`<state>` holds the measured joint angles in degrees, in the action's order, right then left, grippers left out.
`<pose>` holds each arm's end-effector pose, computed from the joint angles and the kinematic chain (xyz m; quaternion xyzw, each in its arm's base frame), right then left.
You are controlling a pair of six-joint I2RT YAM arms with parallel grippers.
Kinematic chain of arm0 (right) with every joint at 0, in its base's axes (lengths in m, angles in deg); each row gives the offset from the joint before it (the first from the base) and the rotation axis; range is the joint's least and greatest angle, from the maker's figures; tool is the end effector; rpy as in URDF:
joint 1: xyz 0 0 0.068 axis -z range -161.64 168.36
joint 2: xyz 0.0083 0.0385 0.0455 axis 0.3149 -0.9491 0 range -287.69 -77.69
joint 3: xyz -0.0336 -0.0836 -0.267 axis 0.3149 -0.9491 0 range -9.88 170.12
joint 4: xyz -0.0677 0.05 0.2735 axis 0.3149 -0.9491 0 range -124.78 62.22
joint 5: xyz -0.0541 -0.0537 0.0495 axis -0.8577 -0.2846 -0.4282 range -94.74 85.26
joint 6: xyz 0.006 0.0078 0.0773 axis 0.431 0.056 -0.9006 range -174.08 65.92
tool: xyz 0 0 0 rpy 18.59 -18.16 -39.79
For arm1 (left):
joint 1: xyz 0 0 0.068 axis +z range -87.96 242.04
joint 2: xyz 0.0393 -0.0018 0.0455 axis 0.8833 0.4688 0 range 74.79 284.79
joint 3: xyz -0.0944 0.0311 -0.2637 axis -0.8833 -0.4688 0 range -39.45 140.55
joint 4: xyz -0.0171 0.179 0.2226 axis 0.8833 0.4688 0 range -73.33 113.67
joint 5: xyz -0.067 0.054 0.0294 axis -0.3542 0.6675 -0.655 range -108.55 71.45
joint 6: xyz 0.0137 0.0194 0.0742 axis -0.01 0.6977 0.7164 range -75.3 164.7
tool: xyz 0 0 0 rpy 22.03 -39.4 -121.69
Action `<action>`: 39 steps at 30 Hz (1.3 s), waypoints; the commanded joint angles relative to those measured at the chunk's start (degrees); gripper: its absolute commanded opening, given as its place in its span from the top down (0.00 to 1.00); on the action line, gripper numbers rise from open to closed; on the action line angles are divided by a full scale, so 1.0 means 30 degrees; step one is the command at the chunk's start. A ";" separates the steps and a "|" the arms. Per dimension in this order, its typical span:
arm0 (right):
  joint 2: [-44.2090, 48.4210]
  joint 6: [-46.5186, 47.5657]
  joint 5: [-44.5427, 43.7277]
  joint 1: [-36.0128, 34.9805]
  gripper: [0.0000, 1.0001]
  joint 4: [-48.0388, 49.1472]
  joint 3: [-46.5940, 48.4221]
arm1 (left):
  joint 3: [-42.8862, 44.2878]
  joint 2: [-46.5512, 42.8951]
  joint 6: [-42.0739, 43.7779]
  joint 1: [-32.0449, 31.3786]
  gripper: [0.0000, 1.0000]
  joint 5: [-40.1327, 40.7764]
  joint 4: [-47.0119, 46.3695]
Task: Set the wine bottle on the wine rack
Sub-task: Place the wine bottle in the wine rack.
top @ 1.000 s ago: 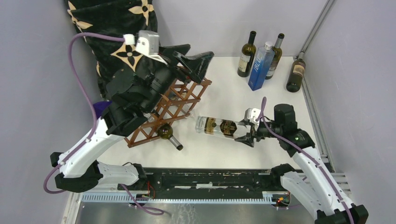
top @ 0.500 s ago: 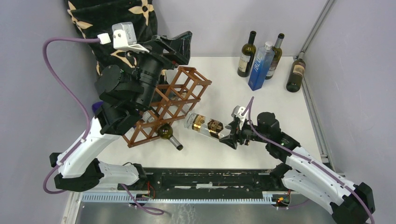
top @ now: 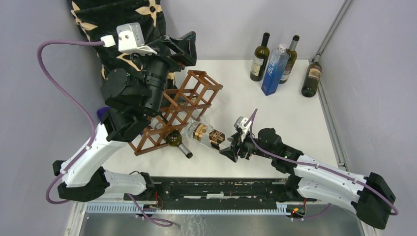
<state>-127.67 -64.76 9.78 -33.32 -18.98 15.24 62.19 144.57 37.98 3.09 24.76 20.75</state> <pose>0.1410 0.2054 0.2250 -0.3487 0.7157 0.3952 0.4582 0.1590 -0.1756 0.6212 -0.0723 0.5702 -0.2713 0.7720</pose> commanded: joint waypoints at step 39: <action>-0.5017 -0.3224 -0.4041 -0.1567 1.00 0.9906 0.3278 | 0.0514 -0.0391 0.1537 0.0002 0.00 0.0510 -0.1300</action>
<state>-143.10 -72.50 -0.95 -37.78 -4.34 19.26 62.19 144.66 40.56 3.09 24.93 19.50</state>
